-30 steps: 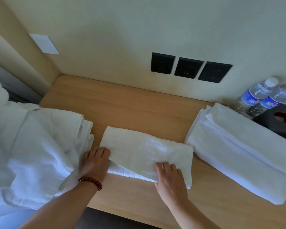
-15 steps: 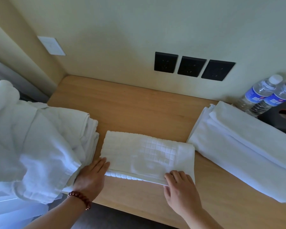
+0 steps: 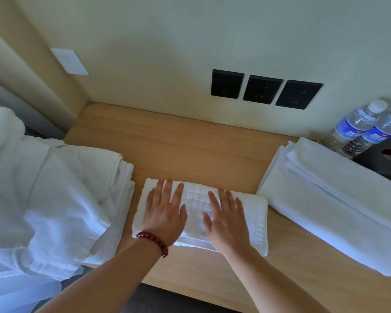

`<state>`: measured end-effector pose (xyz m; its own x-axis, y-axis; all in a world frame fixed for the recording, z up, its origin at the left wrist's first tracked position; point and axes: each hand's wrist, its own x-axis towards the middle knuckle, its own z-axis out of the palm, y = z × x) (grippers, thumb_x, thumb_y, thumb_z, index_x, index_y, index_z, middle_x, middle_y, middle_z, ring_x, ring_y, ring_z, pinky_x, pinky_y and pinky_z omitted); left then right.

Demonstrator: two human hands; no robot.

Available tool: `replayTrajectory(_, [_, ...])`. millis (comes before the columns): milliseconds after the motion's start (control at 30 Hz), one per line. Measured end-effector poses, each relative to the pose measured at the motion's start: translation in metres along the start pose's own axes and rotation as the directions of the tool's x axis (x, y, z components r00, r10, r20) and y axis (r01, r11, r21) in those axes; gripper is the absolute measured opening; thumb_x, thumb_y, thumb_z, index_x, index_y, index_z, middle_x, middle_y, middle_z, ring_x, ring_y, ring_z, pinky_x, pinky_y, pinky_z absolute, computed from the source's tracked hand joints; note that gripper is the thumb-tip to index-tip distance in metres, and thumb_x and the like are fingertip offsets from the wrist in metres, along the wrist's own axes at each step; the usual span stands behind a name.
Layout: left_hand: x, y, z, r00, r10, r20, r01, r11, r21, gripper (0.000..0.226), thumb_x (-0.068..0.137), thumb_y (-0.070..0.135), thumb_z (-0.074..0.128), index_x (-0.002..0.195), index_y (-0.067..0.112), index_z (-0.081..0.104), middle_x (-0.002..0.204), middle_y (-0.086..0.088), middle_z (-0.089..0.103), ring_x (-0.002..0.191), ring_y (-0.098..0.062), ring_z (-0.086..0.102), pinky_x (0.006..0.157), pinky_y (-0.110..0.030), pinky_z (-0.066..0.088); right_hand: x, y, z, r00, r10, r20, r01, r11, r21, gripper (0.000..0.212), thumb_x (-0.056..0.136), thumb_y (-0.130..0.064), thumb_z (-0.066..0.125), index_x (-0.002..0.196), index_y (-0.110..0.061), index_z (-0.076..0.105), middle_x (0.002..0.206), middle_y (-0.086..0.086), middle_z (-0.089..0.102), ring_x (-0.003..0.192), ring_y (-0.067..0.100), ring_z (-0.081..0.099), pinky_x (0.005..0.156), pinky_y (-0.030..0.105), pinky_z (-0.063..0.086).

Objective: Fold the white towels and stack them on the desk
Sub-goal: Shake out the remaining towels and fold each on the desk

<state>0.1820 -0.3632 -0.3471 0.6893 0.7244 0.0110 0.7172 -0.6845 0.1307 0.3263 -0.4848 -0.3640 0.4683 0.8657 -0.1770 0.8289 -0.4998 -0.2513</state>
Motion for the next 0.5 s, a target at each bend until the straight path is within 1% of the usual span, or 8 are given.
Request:
replayTrajectory(67, [0.012,0.013,0.01,0.995,0.034,0.089,-0.039,0.998,0.058,0.06,0.102,0.05,0.027,0.156,0.024,0.02,0.165,-0.01,0.014,0.153,-0.03,0.006,0.121,-0.054,0.012,0.009,-0.01,0.006,0.997,-0.013,0.082,0.012,1.0,0.012,0.066,0.103,-0.058,0.012,0.161,-0.027,0.01,0.169,0.005,0.003,0.156,0.024,-0.002,0.125,0.048,-0.002])
replayTrajectory(100, [0.014,0.015,0.017,0.987,0.065,0.146,-0.079,0.993,0.088,0.062,0.102,0.054,0.014,0.157,0.027,0.014,0.166,-0.009,0.005,0.154,-0.029,-0.002,0.121,-0.055,0.006,0.012,-0.011,0.012,0.995,-0.008,0.1,0.007,1.0,0.007,0.067,0.101,-0.059,0.009,0.161,-0.028,0.006,0.169,0.004,-0.001,0.155,0.024,-0.006,0.124,0.049,-0.005])
replayTrajectory(133, [0.016,0.014,0.023,0.976,0.088,0.201,-0.112,0.988,0.111,0.064,0.101,0.058,0.004,0.158,0.03,0.008,0.167,-0.007,-0.002,0.154,-0.028,-0.008,0.12,-0.056,0.002,0.013,-0.01,0.017,0.995,0.002,0.1,-0.002,1.0,-0.004,0.068,0.099,-0.06,0.008,0.161,-0.03,0.008,0.169,0.004,0.001,0.155,0.025,-0.004,0.124,0.051,-0.005])
replayTrajectory(167, [0.017,0.011,0.03,0.964,0.089,0.251,-0.123,0.985,0.123,0.066,0.098,0.062,-0.003,0.157,0.033,0.002,0.167,-0.005,-0.007,0.153,-0.027,-0.013,0.12,-0.057,0.0,0.013,-0.007,0.021,0.996,0.023,0.087,-0.022,1.0,-0.019,0.069,0.098,-0.061,0.012,0.16,-0.031,0.013,0.169,0.005,0.009,0.155,0.027,0.002,0.123,0.052,-0.002])
replayTrajectory(233, [0.019,0.001,0.04,0.955,0.039,0.295,-0.081,0.988,0.128,0.07,0.091,0.068,-0.013,0.155,0.039,-0.012,0.165,-0.002,-0.015,0.152,-0.027,-0.018,0.12,-0.058,-0.007,0.009,0.003,0.029,0.996,0.077,0.044,-0.076,0.997,-0.021,0.069,0.098,-0.066,0.023,0.159,-0.032,0.024,0.166,0.004,0.022,0.154,0.029,0.015,0.122,0.053,0.005])
replayTrajectory(333, [0.021,-0.008,0.049,0.954,-0.016,0.301,-0.019,0.994,0.112,0.073,0.086,0.07,-0.019,0.154,0.041,-0.017,0.164,0.0,-0.02,0.151,-0.026,-0.021,0.119,-0.055,-0.012,0.004,0.023,0.036,0.995,0.103,0.007,-0.102,0.994,-0.042,0.074,0.098,-0.07,0.021,0.16,-0.031,0.018,0.167,0.004,0.017,0.155,0.027,0.009,0.123,0.051,0.005])
replayTrajectory(433, [0.018,-0.006,0.046,0.95,-0.031,0.31,-0.007,0.993,0.12,0.068,0.092,0.067,-0.011,0.154,0.04,-0.02,0.164,0.001,-0.023,0.15,-0.024,-0.025,0.12,-0.054,-0.013,-0.001,0.031,0.037,0.989,0.149,-0.022,-0.15,0.986,-0.071,0.074,0.098,-0.069,0.02,0.16,-0.029,0.019,0.166,0.005,0.019,0.155,0.026,0.013,0.123,0.053,0.007])
replayTrajectory(500, [0.013,-0.005,0.046,0.945,-0.076,0.318,0.04,0.992,0.117,0.068,0.091,0.066,-0.013,0.151,0.038,-0.028,0.161,0.0,-0.03,0.148,-0.023,-0.03,0.12,-0.053,-0.014,-0.004,0.034,0.039,0.979,0.204,-0.031,-0.206,0.976,-0.07,0.075,0.098,-0.069,0.02,0.16,-0.028,0.019,0.166,0.003,0.019,0.155,0.024,0.013,0.123,0.054,0.007])
